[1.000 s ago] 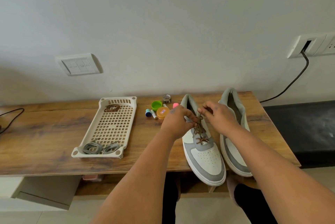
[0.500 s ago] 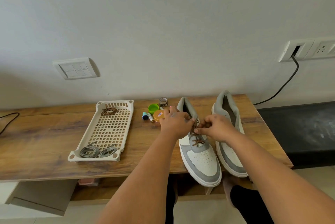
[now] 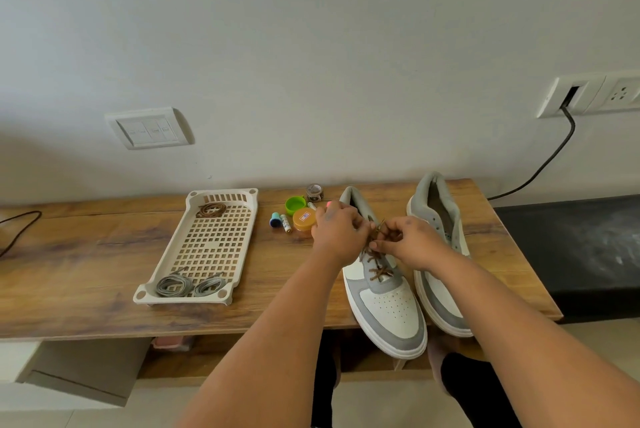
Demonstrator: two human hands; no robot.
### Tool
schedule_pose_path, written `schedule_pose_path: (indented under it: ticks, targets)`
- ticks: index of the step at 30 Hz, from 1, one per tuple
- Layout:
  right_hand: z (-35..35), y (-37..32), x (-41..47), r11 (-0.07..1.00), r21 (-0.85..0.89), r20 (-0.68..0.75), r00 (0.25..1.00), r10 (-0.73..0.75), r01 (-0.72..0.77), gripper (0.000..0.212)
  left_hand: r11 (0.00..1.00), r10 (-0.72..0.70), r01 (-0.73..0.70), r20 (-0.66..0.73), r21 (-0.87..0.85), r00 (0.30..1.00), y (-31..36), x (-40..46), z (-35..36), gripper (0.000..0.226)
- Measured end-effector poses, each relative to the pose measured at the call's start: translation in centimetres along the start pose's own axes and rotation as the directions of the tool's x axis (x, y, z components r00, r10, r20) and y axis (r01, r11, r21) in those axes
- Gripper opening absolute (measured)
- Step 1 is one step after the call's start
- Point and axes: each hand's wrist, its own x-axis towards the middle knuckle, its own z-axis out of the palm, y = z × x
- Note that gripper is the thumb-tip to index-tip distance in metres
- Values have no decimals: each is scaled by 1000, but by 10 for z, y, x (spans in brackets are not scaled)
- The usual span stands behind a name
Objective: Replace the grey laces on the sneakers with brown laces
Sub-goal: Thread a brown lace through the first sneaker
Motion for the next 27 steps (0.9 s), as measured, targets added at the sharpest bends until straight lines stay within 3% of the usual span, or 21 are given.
schedule_pose_path:
  ticks: [3, 10, 14, 16, 19, 21, 23, 25, 27]
  targets:
    - [-3, -4, 1, 999, -38, -4, 999, -33, 32, 14, 1000, -8, 7, -25, -24, 1000, 1, -6, 5, 27]
    - [0, -5, -2, 964, -240, 15, 993, -114, 114, 31, 973, -178, 178, 10, -145, 984, 10, -19, 16, 28]
    - [3, -5, -1, 944, -303, 22, 991, -131, 132, 28, 939, -266, 263, 15, -223, 964, 7, -19, 19, 30]
    - [4, -4, -2, 945, -299, 12, 990, -139, 136, 22, 917, -302, 298, 26, -263, 953, 5, -18, 21, 31]
    - [7, 0, -7, 983, -162, -36, 995, -90, 83, 16, 855, -336, 336, 70, -396, 939, 0, -18, 16, 34]
    - [6, 4, -11, 995, -89, 9, 999, 36, -35, 48, 789, -370, 388, 136, -476, 919, -1, -21, 10, 29]
    - [6, 8, -13, 985, -102, 112, 982, 150, -139, 88, 708, -432, 498, 252, -501, 866, -1, -26, 9, 42]
    - [6, 9, -13, 977, -105, 173, 964, 201, -185, 99, 678, -440, 572, 368, -462, 819, 2, -31, 11, 53]
    - [8, 10, -11, 974, -99, 157, 964, 216, -202, 94, 699, -412, 571, 410, -431, 814, 2, -32, 13, 55]
